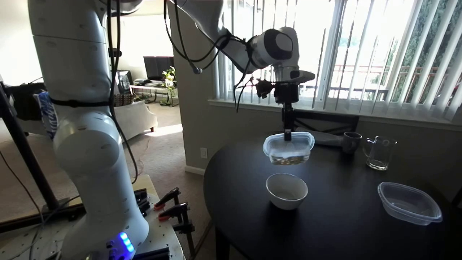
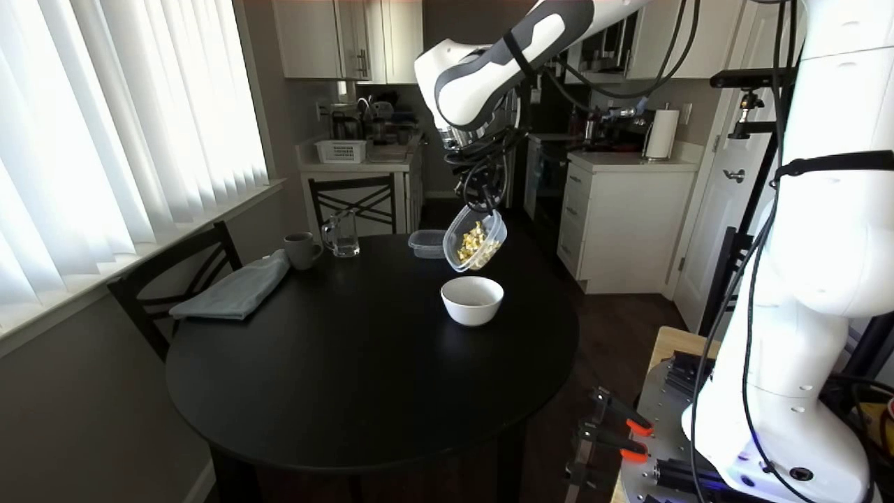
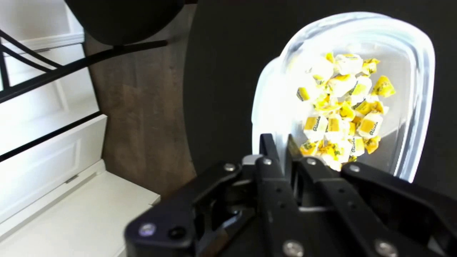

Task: Pour the contents of the lunchbox into the white bowl

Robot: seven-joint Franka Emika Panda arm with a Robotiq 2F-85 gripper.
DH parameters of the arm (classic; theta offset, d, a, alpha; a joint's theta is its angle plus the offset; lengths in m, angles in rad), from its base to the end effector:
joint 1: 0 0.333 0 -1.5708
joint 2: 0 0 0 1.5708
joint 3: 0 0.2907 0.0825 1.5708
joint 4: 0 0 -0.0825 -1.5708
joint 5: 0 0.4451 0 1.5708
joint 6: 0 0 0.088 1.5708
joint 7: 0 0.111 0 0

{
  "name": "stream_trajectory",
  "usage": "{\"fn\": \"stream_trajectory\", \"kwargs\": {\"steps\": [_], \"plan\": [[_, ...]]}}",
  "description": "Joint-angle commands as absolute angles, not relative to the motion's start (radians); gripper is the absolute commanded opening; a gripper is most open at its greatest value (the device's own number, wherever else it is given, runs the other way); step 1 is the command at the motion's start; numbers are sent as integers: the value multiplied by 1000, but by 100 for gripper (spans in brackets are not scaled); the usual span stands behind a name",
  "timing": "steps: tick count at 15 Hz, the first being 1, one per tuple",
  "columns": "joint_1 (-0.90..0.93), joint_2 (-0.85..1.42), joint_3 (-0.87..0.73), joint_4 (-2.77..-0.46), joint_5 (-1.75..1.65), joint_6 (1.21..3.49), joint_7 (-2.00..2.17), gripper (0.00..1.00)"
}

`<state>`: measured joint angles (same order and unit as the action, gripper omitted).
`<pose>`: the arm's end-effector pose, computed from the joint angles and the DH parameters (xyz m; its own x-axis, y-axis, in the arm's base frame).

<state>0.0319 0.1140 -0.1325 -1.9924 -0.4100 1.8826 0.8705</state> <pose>0.5983 -0.0914 0.3351 0.7098 -0.6950 0.1151 -0.6695 -0.6147 0.4170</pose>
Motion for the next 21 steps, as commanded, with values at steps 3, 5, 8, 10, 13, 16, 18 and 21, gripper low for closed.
{"fn": "stream_trajectory", "kwargs": {"steps": [3, 5, 8, 10, 13, 16, 18, 21], "plan": [[41, 127, -79, -1977, -504, 1719, 967, 4], [41, 140, -68, -1967, -504, 1698, 993, 4], [39, 164, -69, -1941, -504, 1679, 1036, 4], [36, 183, -74, -1916, -502, 1670, 1055, 4], [33, 211, -82, -1871, -494, 1647, 1068, 4], [30, 241, -94, -1818, -488, 1629, 1066, 4], [27, 263, -107, -1784, -492, 1614, 1066, 4], [29, 300, -126, -1749, -530, 1553, 1075, 4]]}}
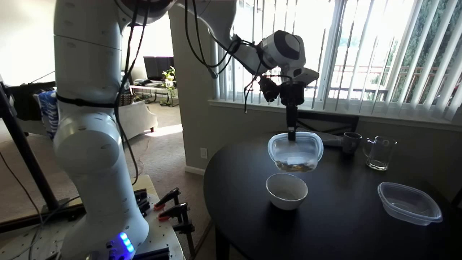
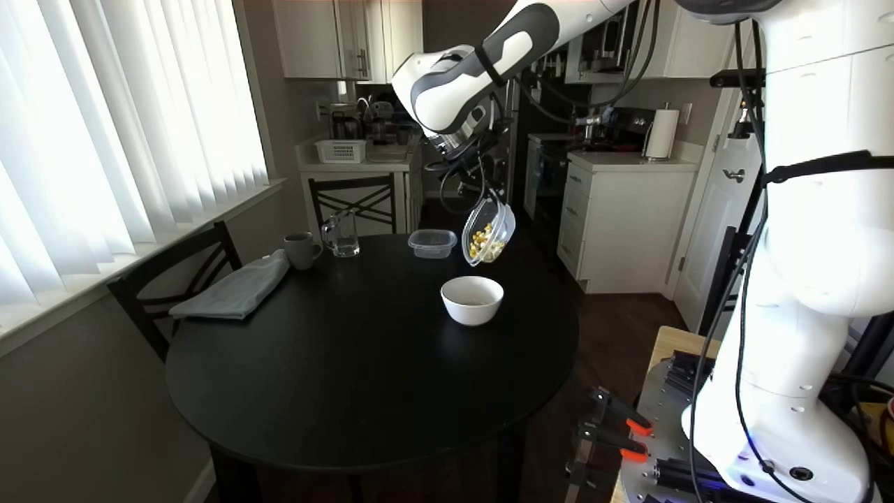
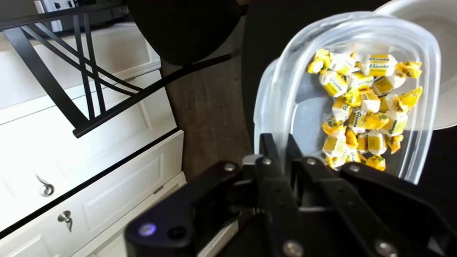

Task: Pour the contents of the lunchbox into the white bowl

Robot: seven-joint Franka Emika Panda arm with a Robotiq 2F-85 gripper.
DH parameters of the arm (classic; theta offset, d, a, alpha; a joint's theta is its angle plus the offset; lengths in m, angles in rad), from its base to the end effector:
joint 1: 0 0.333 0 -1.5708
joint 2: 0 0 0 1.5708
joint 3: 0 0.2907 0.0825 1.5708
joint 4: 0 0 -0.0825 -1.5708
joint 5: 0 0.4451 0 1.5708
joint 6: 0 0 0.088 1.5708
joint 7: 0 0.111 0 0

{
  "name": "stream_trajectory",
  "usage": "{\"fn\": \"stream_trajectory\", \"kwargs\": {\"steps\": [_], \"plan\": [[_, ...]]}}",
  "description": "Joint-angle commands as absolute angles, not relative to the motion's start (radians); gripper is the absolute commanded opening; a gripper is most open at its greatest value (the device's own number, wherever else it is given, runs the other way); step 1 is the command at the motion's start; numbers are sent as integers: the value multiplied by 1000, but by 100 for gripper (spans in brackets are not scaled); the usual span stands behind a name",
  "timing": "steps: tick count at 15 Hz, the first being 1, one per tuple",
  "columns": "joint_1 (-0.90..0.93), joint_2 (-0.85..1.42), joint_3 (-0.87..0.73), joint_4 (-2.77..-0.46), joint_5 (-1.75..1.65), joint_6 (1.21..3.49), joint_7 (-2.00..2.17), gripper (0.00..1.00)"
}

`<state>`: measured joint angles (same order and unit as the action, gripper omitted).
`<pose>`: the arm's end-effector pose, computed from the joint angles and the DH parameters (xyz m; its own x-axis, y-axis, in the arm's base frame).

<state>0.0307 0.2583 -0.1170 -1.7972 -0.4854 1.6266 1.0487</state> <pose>0.6197 -0.1008 0.3344 0.5764 -0.7991 0.1711 -0.7127 -0.3891 0.5837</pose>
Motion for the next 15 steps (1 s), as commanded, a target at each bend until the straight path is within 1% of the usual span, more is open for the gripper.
{"fn": "stream_trajectory", "kwargs": {"steps": [1, 9, 15], "plan": [[32, 313, -131, -1745, -547, 1524, 1074, 4], [39, 388, -131, -1744, -620, 1410, 1059, 4], [82, 420, -114, -1648, -638, 1324, 1053, 4]]}}
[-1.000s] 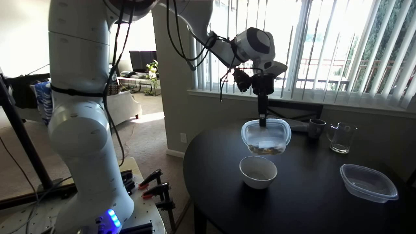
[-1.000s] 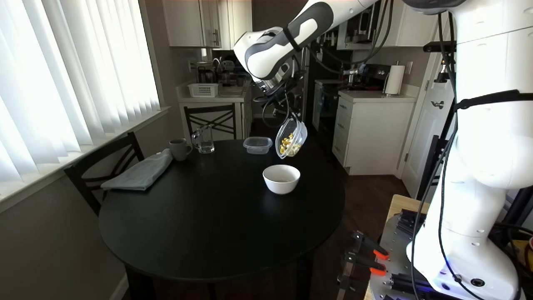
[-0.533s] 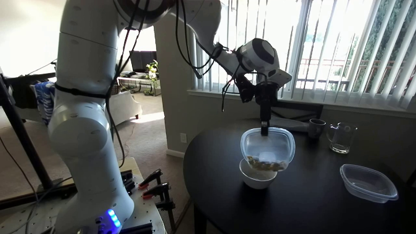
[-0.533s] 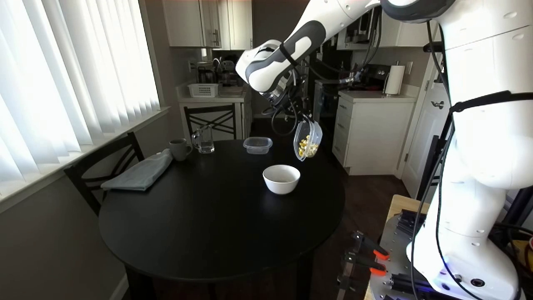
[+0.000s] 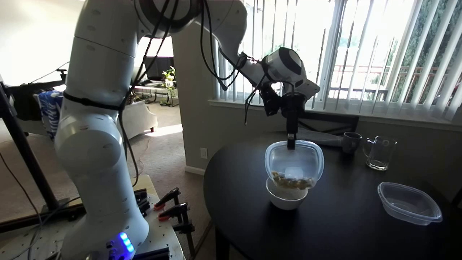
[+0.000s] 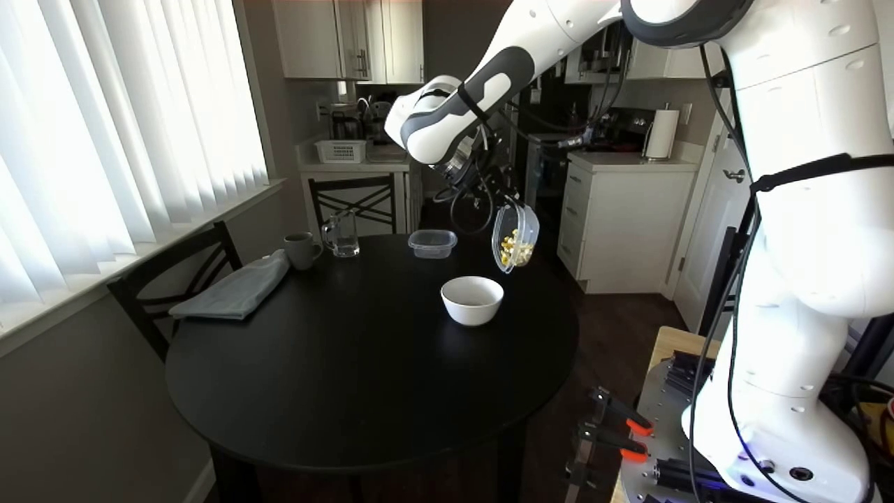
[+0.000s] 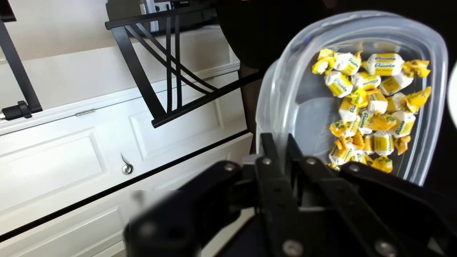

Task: Pour the contents of the lunchbox into the white bowl

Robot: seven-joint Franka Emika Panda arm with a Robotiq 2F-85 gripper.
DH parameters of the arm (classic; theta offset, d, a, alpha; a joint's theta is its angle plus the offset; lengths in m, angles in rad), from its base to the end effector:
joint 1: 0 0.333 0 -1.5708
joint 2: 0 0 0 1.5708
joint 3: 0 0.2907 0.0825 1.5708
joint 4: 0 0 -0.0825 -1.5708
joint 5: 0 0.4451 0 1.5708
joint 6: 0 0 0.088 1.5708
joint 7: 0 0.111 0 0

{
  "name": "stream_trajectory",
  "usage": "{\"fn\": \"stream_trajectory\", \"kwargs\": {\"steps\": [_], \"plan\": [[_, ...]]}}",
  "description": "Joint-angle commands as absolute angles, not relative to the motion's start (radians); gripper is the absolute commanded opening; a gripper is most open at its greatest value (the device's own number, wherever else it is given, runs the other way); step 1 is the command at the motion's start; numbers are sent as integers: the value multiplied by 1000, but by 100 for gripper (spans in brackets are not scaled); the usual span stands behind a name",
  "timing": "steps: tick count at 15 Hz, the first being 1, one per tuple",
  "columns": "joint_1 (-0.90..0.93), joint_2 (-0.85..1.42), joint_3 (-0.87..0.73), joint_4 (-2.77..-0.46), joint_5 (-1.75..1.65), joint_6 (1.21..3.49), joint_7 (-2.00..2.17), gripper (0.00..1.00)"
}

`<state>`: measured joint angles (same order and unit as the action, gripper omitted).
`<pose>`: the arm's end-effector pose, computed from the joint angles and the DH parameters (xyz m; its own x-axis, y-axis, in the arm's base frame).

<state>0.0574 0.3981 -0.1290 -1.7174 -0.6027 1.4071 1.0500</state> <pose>0.6126 -0.1103 0.2914 0.5921 -0.7920 0.1487 -0.5447 -0.2573 0.7982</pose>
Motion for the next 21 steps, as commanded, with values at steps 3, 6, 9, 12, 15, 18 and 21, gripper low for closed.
{"fn": "stream_trajectory", "kwargs": {"steps": [3, 6, 9, 12, 15, 18, 21], "plan": [[115, 458, -98, -1563, -676, 1235, 1045, 4], [145, 513, -84, -1469, -720, 1155, 1031, 4], [163, 571, -75, -1387, -757, 1107, 1016, 4], [169, 624, -76, -1331, -779, 1085, 1000, 4], [164, 665, -77, -1321, -787, 1088, 1003, 4], [156, 692, -80, -1320, -779, 1098, 1006, 4], [149, 707, -84, -1324, -777, 1101, 1003, 4]]}}
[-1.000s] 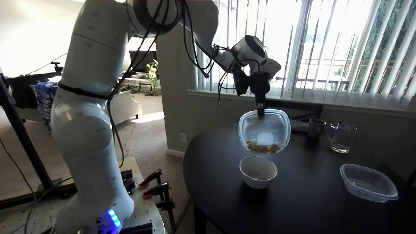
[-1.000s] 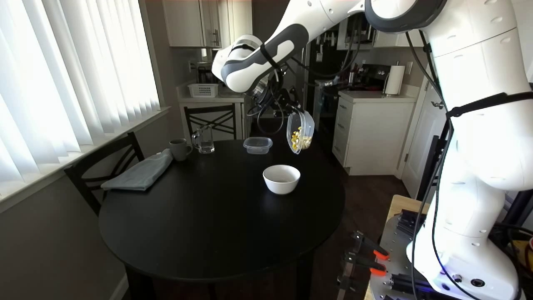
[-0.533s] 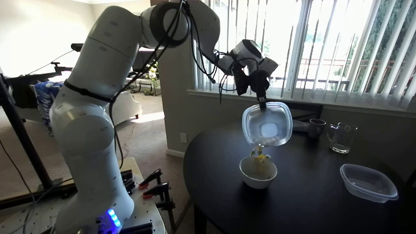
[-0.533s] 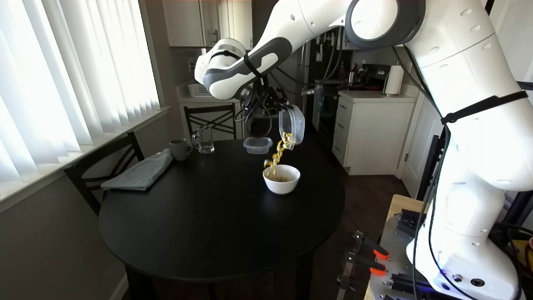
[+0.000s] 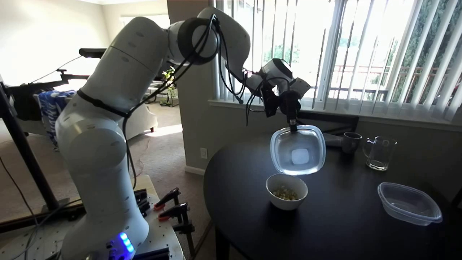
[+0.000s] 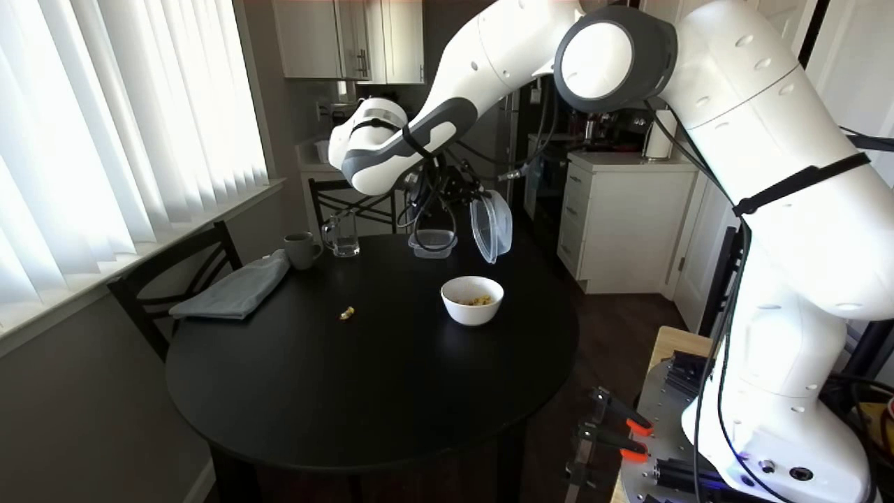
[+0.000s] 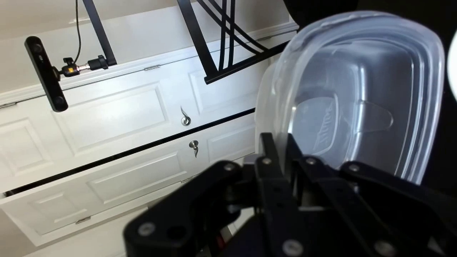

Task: Pour the contents of the lunchbox into the white bowl

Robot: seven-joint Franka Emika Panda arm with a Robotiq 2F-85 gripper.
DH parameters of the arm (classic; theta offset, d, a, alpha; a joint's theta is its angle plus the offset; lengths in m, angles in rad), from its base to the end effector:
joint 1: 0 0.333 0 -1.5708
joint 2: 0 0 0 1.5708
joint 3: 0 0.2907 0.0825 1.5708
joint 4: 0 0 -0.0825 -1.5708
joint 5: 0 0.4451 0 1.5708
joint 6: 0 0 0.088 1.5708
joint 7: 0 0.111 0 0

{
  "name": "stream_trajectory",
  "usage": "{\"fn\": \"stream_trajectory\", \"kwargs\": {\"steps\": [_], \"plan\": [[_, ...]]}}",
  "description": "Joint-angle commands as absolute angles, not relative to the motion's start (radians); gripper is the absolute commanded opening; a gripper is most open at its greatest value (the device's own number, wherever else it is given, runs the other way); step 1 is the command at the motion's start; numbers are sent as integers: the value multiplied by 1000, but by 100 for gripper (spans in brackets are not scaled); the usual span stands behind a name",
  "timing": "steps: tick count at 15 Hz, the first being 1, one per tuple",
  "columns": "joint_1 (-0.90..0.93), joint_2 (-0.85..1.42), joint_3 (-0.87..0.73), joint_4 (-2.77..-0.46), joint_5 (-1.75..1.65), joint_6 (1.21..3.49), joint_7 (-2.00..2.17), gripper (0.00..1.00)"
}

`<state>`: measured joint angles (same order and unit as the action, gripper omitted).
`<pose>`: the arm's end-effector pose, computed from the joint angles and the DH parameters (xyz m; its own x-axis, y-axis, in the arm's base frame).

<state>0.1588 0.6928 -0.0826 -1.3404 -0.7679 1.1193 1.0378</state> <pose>0.6739 -0.0349 0.2828 0.6743 -0.7016 0.2303 -0.4098 -0.0962 0.9071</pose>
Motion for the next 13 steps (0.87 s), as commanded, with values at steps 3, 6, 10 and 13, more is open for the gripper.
{"fn": "stream_trajectory", "kwargs": {"steps": [3, 6, 10, 13], "plan": [[147, 709, -91, -1329, -784, 1108, 1005, 4], [144, 705, -95, -1325, -776, 1108, 1014, 4], [146, 709, -94, -1327, -770, 1115, 1038, 21], [145, 709, -94, -1324, -770, 1115, 1038, 33]]}}
